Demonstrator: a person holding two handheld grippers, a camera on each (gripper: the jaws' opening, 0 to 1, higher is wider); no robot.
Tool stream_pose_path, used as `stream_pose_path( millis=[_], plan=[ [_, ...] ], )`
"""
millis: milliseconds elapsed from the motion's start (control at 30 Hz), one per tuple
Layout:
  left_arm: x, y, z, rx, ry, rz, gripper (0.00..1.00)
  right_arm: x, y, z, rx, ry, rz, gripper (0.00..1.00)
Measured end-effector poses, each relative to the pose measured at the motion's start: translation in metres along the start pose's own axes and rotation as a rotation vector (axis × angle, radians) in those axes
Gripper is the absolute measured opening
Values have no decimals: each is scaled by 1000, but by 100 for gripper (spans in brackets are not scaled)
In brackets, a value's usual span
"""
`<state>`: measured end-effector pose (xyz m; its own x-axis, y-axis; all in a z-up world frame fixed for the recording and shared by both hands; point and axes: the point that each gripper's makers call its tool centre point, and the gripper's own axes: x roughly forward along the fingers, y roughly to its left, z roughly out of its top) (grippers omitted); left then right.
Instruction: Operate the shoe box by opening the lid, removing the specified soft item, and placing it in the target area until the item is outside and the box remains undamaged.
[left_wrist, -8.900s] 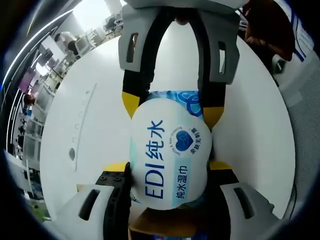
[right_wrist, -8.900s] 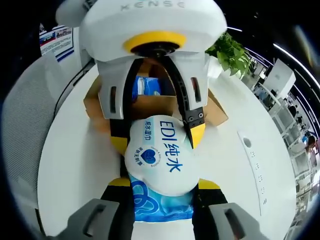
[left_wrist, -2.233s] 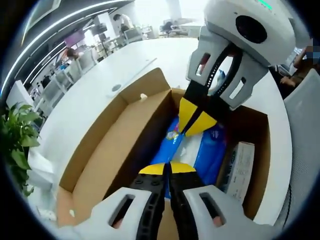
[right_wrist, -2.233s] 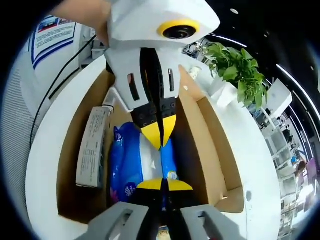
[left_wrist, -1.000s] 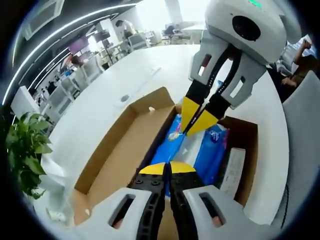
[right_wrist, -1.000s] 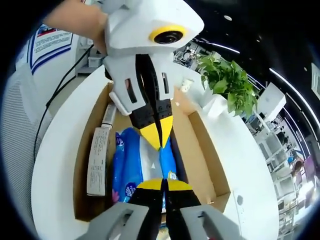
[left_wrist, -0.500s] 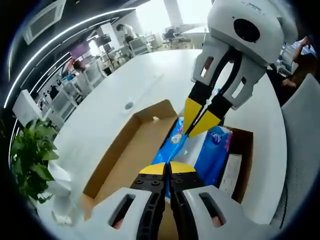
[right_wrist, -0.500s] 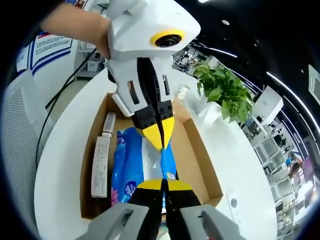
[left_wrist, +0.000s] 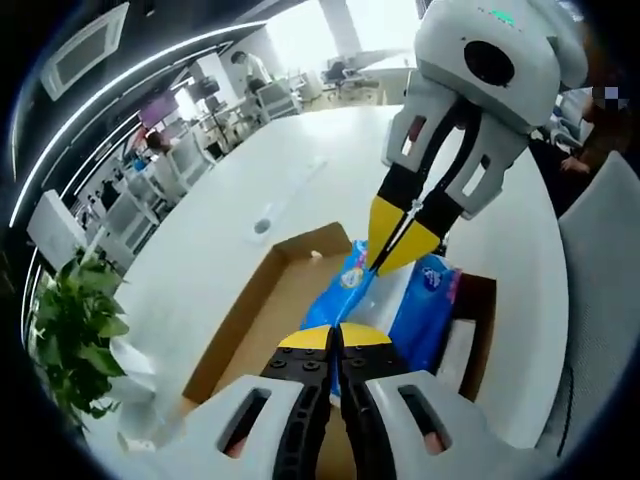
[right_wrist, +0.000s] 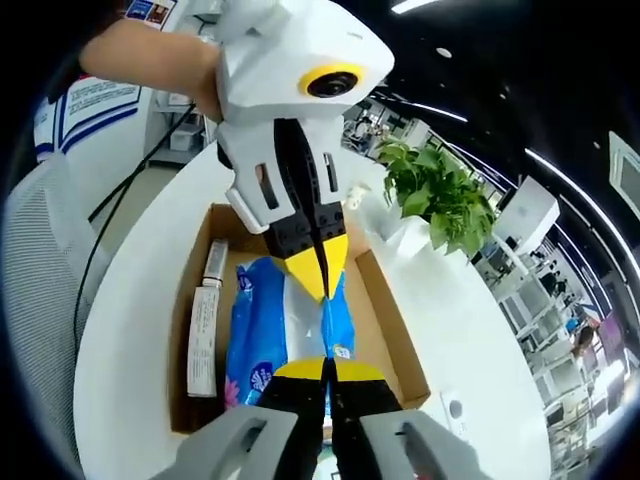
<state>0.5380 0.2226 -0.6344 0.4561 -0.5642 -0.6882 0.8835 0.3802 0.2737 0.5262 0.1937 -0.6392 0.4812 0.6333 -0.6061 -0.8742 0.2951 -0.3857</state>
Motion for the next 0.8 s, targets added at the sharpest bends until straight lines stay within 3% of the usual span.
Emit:
stream_pose_path(
  millis=[800],
  plan=[
    [3, -15, 39, 32, -14, -29, 0, -40, -11, -9, 11, 0, -50, 0]
  ],
)
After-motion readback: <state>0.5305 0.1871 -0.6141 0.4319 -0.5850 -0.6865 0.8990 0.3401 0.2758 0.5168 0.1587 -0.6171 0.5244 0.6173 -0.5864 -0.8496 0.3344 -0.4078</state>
